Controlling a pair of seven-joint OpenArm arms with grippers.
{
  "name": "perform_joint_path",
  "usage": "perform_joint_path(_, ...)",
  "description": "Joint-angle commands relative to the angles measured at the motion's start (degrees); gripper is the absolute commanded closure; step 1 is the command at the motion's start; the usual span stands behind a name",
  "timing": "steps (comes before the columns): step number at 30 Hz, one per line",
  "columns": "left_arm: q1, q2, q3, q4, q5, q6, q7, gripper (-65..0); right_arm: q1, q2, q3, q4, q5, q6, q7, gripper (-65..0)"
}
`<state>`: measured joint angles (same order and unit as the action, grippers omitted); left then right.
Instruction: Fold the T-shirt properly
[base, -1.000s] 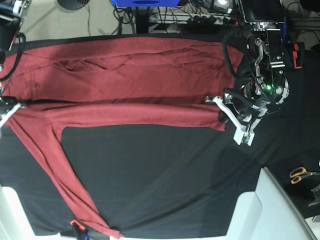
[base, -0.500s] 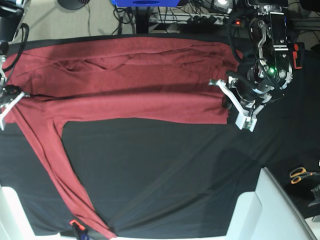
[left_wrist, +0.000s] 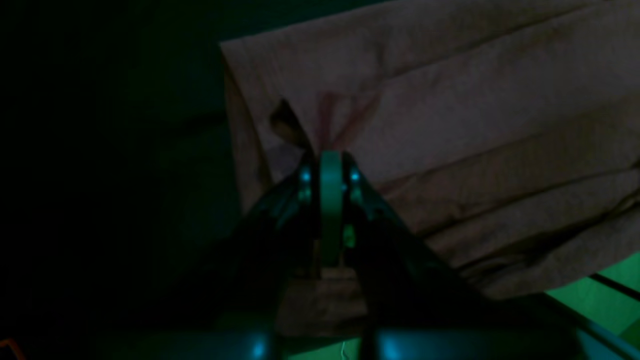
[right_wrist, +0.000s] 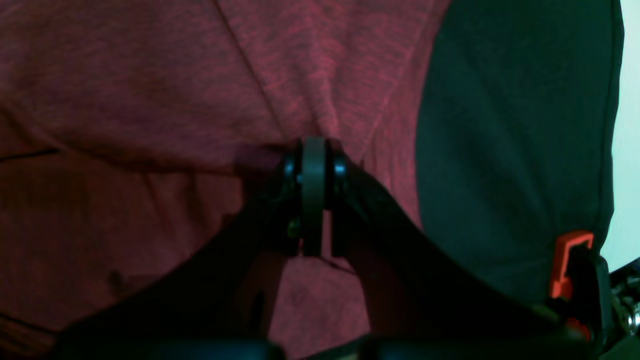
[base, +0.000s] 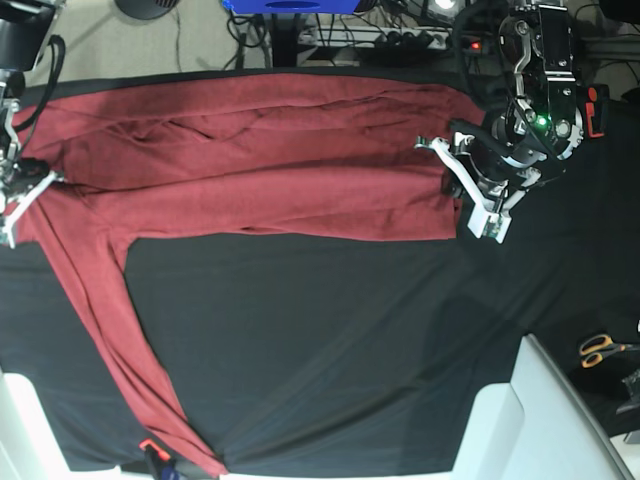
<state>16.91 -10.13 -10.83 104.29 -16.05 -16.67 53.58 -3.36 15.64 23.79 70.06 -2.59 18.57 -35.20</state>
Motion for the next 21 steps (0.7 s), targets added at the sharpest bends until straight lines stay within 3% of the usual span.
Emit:
perform_joint_path(1,0.19,-0.99,-0.20,1.95,-0.25,-0.08,-0.70,0.0,0.67,1.11,0.43,1.01,-0.09,-0.33,0.78,-0.2)
perform_joint_path(21,2.04,-2.40,-0.20,3.45,-0.25,-0.08,-0.70,0.0,-0.12,1.46,2.19,1.10,-0.18,-0.06,0.70,-0.2)
